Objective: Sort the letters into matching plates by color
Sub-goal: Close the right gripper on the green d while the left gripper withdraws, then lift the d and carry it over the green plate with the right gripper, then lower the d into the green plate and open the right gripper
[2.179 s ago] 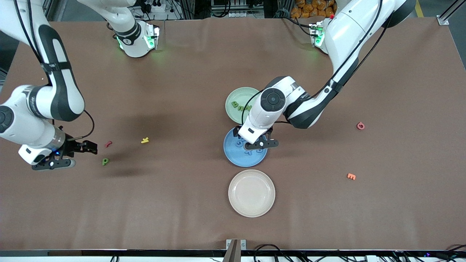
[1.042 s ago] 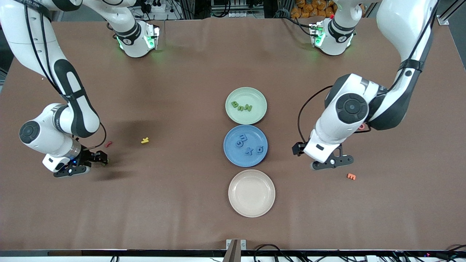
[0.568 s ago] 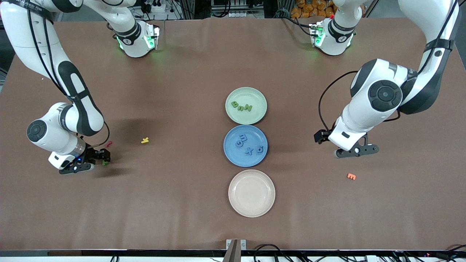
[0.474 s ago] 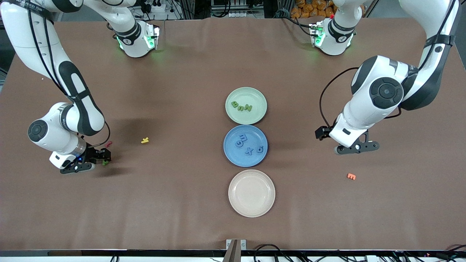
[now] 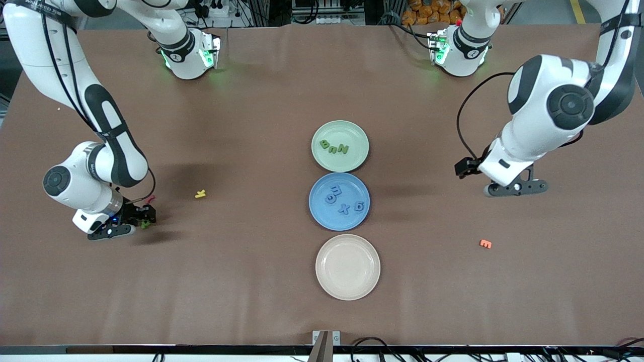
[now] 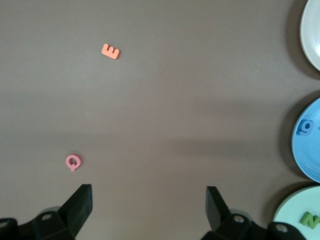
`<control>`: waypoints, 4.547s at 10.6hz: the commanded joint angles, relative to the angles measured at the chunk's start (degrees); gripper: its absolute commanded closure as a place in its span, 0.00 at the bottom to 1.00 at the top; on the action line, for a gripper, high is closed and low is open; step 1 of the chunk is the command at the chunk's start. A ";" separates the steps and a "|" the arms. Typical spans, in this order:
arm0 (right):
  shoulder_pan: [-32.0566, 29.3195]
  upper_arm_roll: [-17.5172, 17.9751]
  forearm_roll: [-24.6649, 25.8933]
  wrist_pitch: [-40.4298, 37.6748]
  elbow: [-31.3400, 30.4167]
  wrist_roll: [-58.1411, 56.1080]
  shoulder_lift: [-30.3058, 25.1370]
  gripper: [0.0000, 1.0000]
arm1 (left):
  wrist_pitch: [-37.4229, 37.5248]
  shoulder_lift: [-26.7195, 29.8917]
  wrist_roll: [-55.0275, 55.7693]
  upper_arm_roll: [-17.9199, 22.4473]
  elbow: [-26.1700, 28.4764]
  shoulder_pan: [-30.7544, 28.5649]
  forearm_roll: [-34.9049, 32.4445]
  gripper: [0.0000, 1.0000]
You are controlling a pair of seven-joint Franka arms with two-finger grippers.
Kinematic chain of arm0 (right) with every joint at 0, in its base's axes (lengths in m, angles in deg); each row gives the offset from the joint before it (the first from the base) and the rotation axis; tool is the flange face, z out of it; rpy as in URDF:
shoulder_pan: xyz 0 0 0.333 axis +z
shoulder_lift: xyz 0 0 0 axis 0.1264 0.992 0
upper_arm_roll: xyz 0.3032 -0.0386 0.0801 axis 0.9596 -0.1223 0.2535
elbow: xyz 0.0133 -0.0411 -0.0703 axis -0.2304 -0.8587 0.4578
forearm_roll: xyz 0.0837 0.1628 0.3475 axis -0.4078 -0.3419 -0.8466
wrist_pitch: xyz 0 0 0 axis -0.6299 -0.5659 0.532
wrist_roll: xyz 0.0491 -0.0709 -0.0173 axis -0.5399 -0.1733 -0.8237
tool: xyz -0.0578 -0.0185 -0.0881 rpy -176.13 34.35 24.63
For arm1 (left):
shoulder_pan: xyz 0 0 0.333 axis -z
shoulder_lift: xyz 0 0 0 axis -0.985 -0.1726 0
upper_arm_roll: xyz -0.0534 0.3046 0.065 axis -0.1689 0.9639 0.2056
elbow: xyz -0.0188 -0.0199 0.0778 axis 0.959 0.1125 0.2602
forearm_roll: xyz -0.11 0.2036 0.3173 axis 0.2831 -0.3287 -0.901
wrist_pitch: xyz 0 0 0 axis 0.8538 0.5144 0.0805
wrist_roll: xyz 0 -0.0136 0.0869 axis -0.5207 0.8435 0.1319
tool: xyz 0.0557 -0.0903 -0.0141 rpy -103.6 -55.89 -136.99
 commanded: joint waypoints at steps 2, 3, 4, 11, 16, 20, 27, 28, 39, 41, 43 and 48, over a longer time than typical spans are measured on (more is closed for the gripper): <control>1.06 -0.17 -1.23 4.81 -2.65 -0.98 -0.08 0.78 | 3.46 8.71 -3.09 7.57 2.66 5.17 3.48 0.00; 1.32 -0.25 -1.23 4.81 -2.65 -0.98 -0.17 0.93 | 4.34 10.12 -3.01 8.19 1.52 5.09 3.48 0.00; 1.32 -0.26 -1.23 4.46 -2.57 -0.98 -0.25 1.00 | 6.43 11.00 -3.35 9.93 -0.49 5.52 3.48 0.00; 3.59 -1.05 -1.32 -10.90 4.72 4.44 -3.77 1.00 | 14.89 12.95 -11.00 17.23 -11.31 8.15 5.68 0.00; 7.28 -0.96 -1.23 -18.45 10.60 17.08 -4.03 1.00 | 14.81 7.86 -13.55 17.42 -17.53 9.22 2.60 0.00; 11.59 0.79 -1.23 -20.14 11.15 30.27 -5.09 1.00 | 17.78 7.85 -14.08 17.33 -18.52 9.22 3.65 0.00; 19.16 8.52 -1.06 -22.52 11.15 57.00 -7.46 1.00 | 26.76 5.92 -15.58 18.39 -24.59 6.76 3.49 0.00; 21.60 8.71 -1.06 -22.44 11.23 59.64 -7.46 1.00 | 26.76 5.82 -15.75 18.13 -24.59 6.76 3.39 0.00; 40.49 15.83 0.17 -14.53 12.64 91.28 -5.97 1.00 | 20.09 4.77 -12.32 16.01 -23.89 7.02 4.71 0.00; 44.46 15.92 6.55 -13.65 12.64 99.52 -3.96 1.00 | 19.73 5.03 -11.89 16.28 -23.89 7.11 4.89 0.00; 46.58 16.18 9.05 -13.30 12.73 102.99 -2.37 1.00 | 19.90 5.38 -6.64 15.84 -23.80 7.20 6.11 0.00; 47.99 16.44 11.84 -16.79 12.99 103.17 -2.18 0.00 | 19.99 5.21 -10.99 15.84 -23.80 7.55 6.03 0.00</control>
